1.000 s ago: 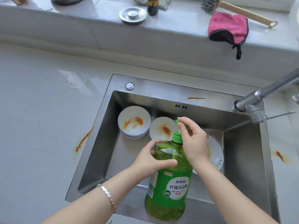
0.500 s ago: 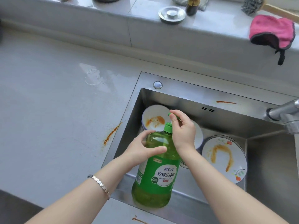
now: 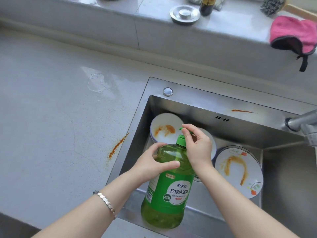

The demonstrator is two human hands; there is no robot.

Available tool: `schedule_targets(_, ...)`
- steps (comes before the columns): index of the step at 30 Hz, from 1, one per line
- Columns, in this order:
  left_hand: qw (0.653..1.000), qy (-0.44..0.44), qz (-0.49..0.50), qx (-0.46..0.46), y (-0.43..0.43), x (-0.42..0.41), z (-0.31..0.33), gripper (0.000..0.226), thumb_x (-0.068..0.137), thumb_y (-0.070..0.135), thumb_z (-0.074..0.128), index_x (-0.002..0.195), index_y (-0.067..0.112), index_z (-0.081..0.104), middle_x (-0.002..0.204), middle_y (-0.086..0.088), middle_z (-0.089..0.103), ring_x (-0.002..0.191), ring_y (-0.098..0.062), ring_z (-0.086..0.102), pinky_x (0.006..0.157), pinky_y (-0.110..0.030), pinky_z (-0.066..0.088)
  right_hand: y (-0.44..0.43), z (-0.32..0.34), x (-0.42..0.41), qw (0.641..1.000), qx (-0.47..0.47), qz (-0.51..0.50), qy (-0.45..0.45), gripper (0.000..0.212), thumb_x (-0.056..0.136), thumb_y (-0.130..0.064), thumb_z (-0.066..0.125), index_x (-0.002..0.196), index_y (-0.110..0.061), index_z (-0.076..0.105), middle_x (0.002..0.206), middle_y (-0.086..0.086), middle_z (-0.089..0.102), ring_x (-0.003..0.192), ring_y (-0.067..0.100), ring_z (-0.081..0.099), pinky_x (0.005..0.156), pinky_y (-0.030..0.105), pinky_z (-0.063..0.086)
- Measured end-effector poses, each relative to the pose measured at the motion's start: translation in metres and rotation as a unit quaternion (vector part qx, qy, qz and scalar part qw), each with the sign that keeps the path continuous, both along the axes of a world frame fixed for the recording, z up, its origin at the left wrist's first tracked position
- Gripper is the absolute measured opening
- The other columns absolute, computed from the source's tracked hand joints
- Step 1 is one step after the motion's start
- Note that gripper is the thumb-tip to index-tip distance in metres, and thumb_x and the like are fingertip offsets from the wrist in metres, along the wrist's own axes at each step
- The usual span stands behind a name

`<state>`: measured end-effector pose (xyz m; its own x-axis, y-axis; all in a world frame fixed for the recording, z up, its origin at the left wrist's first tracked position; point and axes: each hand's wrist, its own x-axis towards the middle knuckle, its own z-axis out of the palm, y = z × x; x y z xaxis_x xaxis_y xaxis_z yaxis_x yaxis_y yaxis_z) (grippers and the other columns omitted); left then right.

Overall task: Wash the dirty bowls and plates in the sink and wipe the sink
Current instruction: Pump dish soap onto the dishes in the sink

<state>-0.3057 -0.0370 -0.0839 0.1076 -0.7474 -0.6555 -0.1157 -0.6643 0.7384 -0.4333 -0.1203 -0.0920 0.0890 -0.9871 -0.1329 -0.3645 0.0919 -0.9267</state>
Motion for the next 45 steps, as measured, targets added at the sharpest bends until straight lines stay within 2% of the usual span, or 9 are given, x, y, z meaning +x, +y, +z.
schedule_targets(9, 0.999, 0.029, -0.007, -0.016, 0.002, -0.008, 0.012, 0.064, 0.054, 0.039, 0.087, 0.107, 0.048, 0.053, 0.102, 0.007, 0.071, 0.094, -0.007, 0.067, 0.084, -0.03, 0.055, -0.011, 0.031, -0.015, 0.997, 0.05, 0.033, -0.046, 0.024, 0.082, -0.012, 0.069, 0.084, -0.035, 0.063, 0.101, -0.003, 0.068, 0.099, 0.014, 0.063, 0.089, 0.03, 0.051)
schedule_targets(14, 0.998, 0.037, 0.002, -0.051, 0.009, -0.029, 0.024, 0.075, 0.043, 0.039, 0.085, 0.111, 0.044, 0.054, 0.098, 0.006, 0.072, 0.09, -0.006, 0.068, 0.079, -0.029, 0.056, 0.0, 0.068, -0.041, 0.998, 0.039, 0.052, 0.007, 0.021, 0.083, -0.016, 0.069, 0.09, -0.035, 0.066, 0.085, -0.015, 0.068, 0.081, 0.003, 0.064, 0.078, 0.019, 0.049)
schedule_targets(18, 0.993, 0.04, -0.073, -0.08, 0.013, -0.042, 0.043, 0.077, 0.051, 0.015, 0.09, 0.115, 0.036, 0.051, 0.1, 0.0, 0.07, 0.09, -0.008, 0.068, 0.075, -0.022, 0.054, 0.016, 0.103, -0.071, 0.995, 0.031, 0.07, -0.065, 0.039, 0.074, -0.006, 0.075, 0.094, -0.037, 0.064, 0.08, -0.007, 0.068, 0.075, 0.004, 0.065, 0.078, 0.019, 0.052)
schedule_targets(25, 0.993, -0.005, -0.006, -0.121, 0.017, -0.077, 0.081, 0.04, 0.057, 0.055, 0.071, 0.083, 0.025, 0.071, 0.092, 0.001, 0.069, 0.086, -0.004, 0.064, 0.072, -0.012, 0.045, 0.073, 0.092, -0.11, 0.991, 0.042, 0.092, -0.091, 0.066, 0.066, 0.007, 0.078, 0.104, -0.035, 0.044, 0.081, -0.013, 0.07, 0.083, 0.005, 0.068, 0.08, 0.015, 0.05)
schedule_targets(31, 0.995, -0.037, 0.005, -0.09, 0.018, -0.126, 0.081, 0.016, 0.077, 0.01, 0.073, 0.078, 0.007, 0.058, 0.074, -0.014, 0.066, 0.067, -0.02, 0.062, 0.058, -0.029, 0.054, 0.097, 0.068, -0.126, 0.994, 0.021, 0.049, -0.096, 0.057, 0.076, 0.0, 0.073, 0.106, -0.036, 0.041, 0.087, -0.027, 0.068, 0.09, 0.0, 0.066, 0.084, 0.015, 0.049)
schedule_targets(34, 0.996, -0.061, 0.02, -0.058, 0.019, -0.137, 0.067, 0.014, 0.077, 0.007, 0.072, 0.078, 0.006, 0.057, 0.068, -0.008, 0.06, 0.058, -0.015, 0.058, 0.048, -0.016, 0.049, 0.098, 0.062, -0.144, 0.988, 0.085, 0.087, -0.091, 0.067, 0.074, 0.0, 0.074, 0.116, -0.037, 0.038, 0.094, -0.016, 0.064, 0.096, 0.003, 0.064, 0.087, 0.014, 0.048)
schedule_targets(37, 0.996, -0.085, 0.033, -0.019, 0.022, -0.141, 0.052, 0.014, 0.078, 0.006, 0.07, 0.081, 0.005, 0.057, 0.07, -0.009, 0.06, 0.058, -0.017, 0.059, 0.051, -0.02, 0.048, 0.091, 0.034, -0.187, 0.975, 0.178, 0.131, 0.039, 0.065, 0.075, -0.009, 0.074, 0.127, -0.029, 0.04, 0.104, -0.008, 0.057, 0.1, 0.008, 0.058, 0.087, 0.017, 0.045)
schedule_targets(41, 0.992, -0.122, 0.019, -0.012, 0.023, -0.145, 0.033, 0.016, 0.076, 0.009, 0.073, 0.078, 0.007, 0.057, 0.068, -0.009, 0.06, 0.062, -0.02, 0.06, 0.062, -0.032, 0.051, 0.073, -0.028, -0.252, 0.896, 0.364, 0.054, 0.25, 0.042, 0.088, -0.023, 0.059, 0.126, -0.006, 0.049, 0.119, 0.011, 0.06, 0.092, 0.022, 0.057, 0.073, 0.024, 0.042)
schedule_targets(45, 0.986, -0.168, 0.008, -0.025, 0.026, -0.144, 0.024, 0.018, 0.074, 0.015, 0.076, 0.077, 0.01, 0.059, 0.072, -0.009, 0.062, 0.067, -0.023, 0.06, 0.063, -0.031, 0.049, 0.056, -0.082, -0.276, 0.865, 0.444, -0.093, 0.214, 0.043, 0.09, -0.028, 0.056, 0.119, 0.002, 0.045, 0.103, 0.02, 0.061, 0.088, 0.035, 0.065, 0.064, 0.034, 0.049)
